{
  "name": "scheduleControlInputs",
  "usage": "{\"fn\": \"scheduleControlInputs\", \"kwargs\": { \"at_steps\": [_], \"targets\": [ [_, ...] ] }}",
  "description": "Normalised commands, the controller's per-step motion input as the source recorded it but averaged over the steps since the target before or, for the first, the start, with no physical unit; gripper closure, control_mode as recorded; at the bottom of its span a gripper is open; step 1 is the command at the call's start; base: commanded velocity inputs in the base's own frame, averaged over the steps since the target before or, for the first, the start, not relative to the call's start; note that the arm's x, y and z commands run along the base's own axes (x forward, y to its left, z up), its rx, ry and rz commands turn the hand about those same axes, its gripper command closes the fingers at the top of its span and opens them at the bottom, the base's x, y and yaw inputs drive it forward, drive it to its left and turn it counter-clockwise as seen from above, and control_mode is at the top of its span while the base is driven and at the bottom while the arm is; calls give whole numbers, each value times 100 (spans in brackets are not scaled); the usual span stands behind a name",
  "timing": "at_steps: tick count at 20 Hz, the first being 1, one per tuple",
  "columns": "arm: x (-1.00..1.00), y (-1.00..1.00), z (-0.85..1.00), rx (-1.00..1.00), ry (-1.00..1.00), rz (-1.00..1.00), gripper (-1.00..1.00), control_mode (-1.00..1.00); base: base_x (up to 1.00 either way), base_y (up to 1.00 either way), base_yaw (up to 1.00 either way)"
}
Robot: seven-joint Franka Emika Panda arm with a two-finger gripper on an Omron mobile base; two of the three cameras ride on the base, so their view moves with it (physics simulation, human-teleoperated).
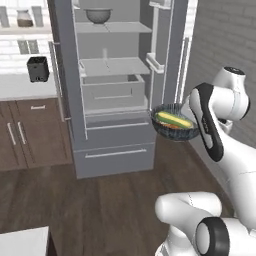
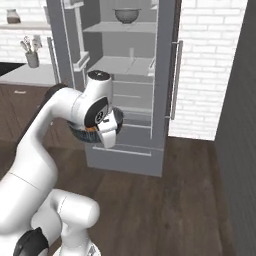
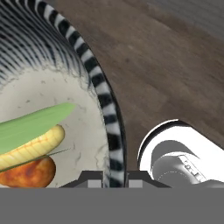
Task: Pick the chicken drumstick and corn from their plates and place them in the bowl. Then put the bowl in the fridge.
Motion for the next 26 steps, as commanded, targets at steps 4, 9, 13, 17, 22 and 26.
{"fn": "scheduleControlInputs", "kwargs": {
  "at_steps": [4,9,13,17,22,26],
  "targets": [
    [0,0,0,0,0,0,100,100,100,32,-16],
    [0,0,0,0,0,0,100,100,100,52,-6],
    [0,0,0,0,0,0,100,100,99,57,-4],
    [0,0,0,0,0,0,100,100,100,12,-1],
    [0,0,0,0,0,0,100,100,96,2,0],
    [0,0,0,0,0,0,100,100,83,0,0]
  ]
}}
